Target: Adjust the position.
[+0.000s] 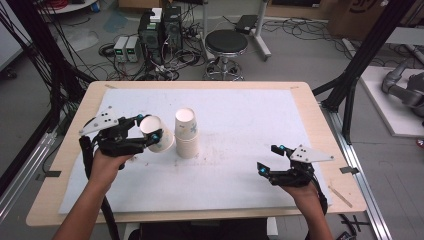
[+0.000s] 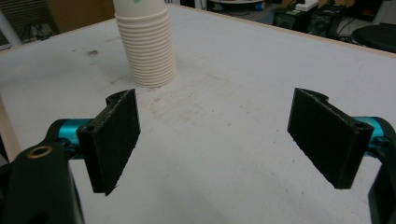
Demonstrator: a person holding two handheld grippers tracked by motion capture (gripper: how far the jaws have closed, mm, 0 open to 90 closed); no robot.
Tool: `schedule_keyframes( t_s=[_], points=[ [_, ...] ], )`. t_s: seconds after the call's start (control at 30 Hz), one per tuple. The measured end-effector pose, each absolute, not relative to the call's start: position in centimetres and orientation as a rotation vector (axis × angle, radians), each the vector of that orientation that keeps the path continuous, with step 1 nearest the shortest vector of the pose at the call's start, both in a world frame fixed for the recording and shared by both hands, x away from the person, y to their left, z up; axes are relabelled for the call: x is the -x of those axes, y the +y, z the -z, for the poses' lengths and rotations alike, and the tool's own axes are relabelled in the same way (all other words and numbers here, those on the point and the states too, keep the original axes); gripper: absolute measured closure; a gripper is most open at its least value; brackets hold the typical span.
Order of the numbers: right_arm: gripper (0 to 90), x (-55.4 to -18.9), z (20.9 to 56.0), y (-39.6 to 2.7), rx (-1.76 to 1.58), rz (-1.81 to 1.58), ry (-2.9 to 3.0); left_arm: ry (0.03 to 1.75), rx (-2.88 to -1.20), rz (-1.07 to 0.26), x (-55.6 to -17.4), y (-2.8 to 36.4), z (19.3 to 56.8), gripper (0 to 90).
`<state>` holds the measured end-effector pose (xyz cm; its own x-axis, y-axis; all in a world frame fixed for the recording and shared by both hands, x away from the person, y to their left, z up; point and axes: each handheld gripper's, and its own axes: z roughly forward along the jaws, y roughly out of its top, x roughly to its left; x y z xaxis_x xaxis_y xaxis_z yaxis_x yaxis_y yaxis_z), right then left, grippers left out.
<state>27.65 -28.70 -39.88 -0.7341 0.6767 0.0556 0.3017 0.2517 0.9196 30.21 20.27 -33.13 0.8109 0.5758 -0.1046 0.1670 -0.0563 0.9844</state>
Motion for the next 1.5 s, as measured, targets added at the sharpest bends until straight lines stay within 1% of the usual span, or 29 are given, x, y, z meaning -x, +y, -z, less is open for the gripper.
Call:
schedule_keyframes(
  t_s=[0.2, 0.43, 0.8, 1.07, 1.27, 1.5],
  points=[
    [17.4, -27.2, 39.8, -27.8, -0.858, -1.510, 2.222, 0.556, -1.651, -0.315, -29.1, 19.2, 33.8, 35.2],
    [17.4, -27.0, 39.4, -26.6, -0.801, -1.566, 2.239, 0.518, -1.680, -0.283, -28.3, 17.7, 34.1, 35.5],
    [17.4, -27.9, 39.2, -23.7, -0.687, -1.612, 2.327, 0.446, -1.741, -0.209, -28.6, 14.3, 35.7, 35.5],
    [17.4, -27.9, 39.4, -22.7, -0.641, -1.635, 2.371, 0.414, -1.745, -0.149, -29.1, 12.0, 36.5, 35.6],
    [17.4, -28.0, 39.7, -21.6, -0.586, -1.637, 2.417, 0.394, -1.744, -0.095, -29.5, 10.8, 37.3, 35.5],
    [17.4, -28.3, 39.8, -20.2, -0.536, -1.642, 2.463, 0.368, -1.734, -0.061, -29.8, 9.9, 37.5, 35.4]
  ],
)
